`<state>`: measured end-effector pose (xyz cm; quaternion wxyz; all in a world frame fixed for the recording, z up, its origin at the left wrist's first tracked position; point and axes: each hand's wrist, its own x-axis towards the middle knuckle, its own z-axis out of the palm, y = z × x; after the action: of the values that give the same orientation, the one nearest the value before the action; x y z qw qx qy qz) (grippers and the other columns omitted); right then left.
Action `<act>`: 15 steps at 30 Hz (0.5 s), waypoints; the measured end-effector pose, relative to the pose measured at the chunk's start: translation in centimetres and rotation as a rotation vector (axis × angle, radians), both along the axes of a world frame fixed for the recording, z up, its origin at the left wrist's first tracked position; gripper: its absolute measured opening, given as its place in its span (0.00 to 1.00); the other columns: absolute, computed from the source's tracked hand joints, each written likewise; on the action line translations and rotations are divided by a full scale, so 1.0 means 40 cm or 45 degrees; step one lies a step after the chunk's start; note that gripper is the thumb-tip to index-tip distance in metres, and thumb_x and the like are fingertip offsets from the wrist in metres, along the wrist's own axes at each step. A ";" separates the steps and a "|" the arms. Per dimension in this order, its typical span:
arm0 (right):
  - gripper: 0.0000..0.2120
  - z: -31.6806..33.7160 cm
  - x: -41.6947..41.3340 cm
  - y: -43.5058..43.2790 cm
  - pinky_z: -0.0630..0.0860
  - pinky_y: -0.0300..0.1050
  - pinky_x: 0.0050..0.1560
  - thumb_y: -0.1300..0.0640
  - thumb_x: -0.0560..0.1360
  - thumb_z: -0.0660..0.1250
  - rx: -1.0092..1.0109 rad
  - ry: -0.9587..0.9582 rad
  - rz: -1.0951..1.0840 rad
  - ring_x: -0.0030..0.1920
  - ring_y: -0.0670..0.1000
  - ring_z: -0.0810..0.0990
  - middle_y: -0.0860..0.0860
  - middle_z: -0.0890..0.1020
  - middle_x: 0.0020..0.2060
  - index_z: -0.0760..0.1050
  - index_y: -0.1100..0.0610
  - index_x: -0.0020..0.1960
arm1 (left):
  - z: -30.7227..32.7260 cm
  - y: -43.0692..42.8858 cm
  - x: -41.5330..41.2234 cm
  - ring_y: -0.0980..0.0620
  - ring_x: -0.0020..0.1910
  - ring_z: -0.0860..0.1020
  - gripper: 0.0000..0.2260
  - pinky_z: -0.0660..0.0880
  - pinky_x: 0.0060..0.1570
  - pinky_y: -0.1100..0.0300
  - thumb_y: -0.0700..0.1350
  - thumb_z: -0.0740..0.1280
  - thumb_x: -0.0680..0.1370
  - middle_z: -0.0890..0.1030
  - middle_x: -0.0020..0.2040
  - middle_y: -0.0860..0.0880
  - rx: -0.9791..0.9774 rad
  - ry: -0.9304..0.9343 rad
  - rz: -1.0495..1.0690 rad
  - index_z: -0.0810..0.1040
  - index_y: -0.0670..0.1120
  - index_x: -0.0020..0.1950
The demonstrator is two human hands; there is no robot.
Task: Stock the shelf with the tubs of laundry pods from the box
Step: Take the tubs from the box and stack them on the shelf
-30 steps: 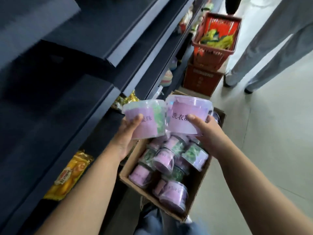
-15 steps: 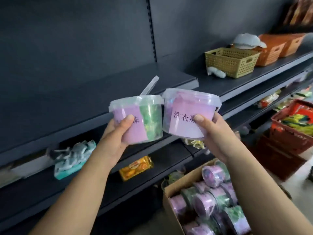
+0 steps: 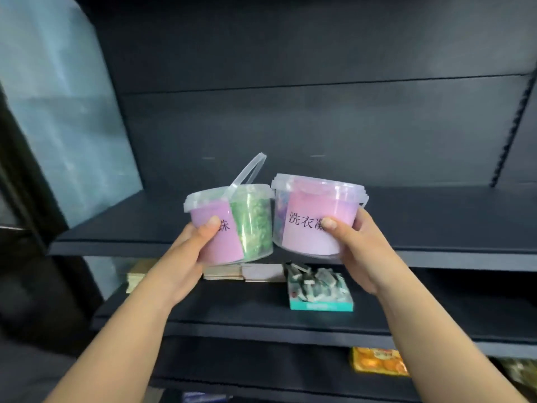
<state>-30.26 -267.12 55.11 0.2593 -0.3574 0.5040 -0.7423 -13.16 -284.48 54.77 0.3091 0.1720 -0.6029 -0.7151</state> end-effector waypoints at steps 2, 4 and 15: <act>0.60 0.005 0.069 -0.137 0.80 0.45 0.51 0.38 0.38 0.81 -0.002 0.010 0.060 0.53 0.52 0.81 0.57 0.79 0.58 0.67 0.60 0.64 | 0.018 -0.102 0.096 0.47 0.59 0.77 0.54 0.74 0.59 0.52 0.64 0.79 0.42 0.80 0.59 0.45 -0.054 -0.020 0.068 0.71 0.43 0.64; 0.60 0.010 0.127 -0.248 0.78 0.46 0.53 0.38 0.38 0.81 -0.013 0.027 0.102 0.55 0.53 0.80 0.57 0.79 0.58 0.67 0.60 0.64 | 0.027 -0.188 0.172 0.49 0.54 0.80 0.51 0.77 0.53 0.55 0.64 0.79 0.41 0.82 0.54 0.46 -0.090 -0.030 0.143 0.74 0.44 0.60; 0.57 0.002 0.191 -0.689 0.75 0.52 0.59 0.37 0.40 0.81 0.094 0.096 0.148 0.57 0.53 0.79 0.55 0.79 0.58 0.68 0.57 0.64 | -0.007 -0.569 0.319 0.55 0.49 0.81 0.51 0.75 0.49 0.60 0.65 0.78 0.39 0.82 0.52 0.50 -0.200 -0.127 0.446 0.74 0.46 0.59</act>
<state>-22.63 -294.68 55.18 0.2957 -0.4040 0.5188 -0.6929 -0.39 -307.22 54.48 0.4112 0.2849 -0.6323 -0.5916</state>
